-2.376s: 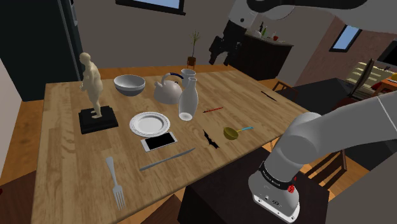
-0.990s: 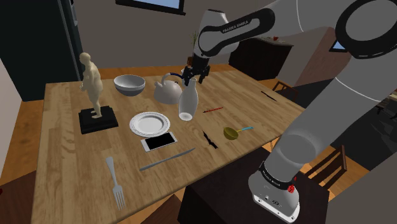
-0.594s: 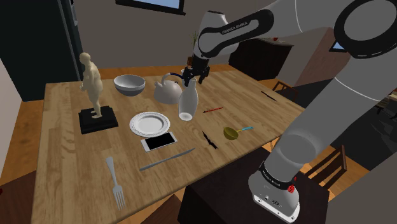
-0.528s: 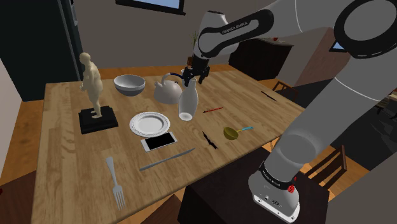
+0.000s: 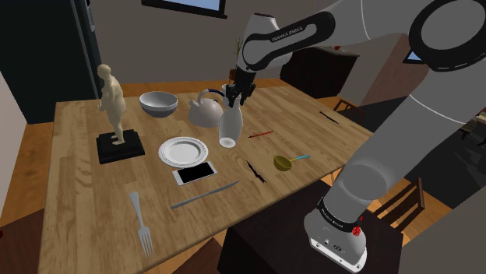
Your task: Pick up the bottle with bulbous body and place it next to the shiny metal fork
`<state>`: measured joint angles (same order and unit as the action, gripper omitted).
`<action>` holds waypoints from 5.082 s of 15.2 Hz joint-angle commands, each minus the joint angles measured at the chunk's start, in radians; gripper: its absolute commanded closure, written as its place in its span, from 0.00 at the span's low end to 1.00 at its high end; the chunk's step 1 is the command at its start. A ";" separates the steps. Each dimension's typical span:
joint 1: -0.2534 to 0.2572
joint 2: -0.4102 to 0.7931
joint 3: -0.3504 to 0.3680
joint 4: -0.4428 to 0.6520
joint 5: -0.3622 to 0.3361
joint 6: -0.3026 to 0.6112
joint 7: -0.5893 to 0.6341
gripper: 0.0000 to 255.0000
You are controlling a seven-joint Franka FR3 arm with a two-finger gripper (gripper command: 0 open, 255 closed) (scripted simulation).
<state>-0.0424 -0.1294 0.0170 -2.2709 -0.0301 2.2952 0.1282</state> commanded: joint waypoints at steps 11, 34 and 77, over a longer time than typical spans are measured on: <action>0.001 -0.044 0.000 0.079 0.004 -0.123 -0.004 1.00; 0.001 -0.074 0.000 0.359 0.008 -0.432 -0.012 1.00; 0.130 -0.029 0.176 0.663 -0.010 -0.703 0.285 1.00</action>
<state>0.0776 -0.1543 0.1781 -1.5919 -0.0388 1.5805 0.3870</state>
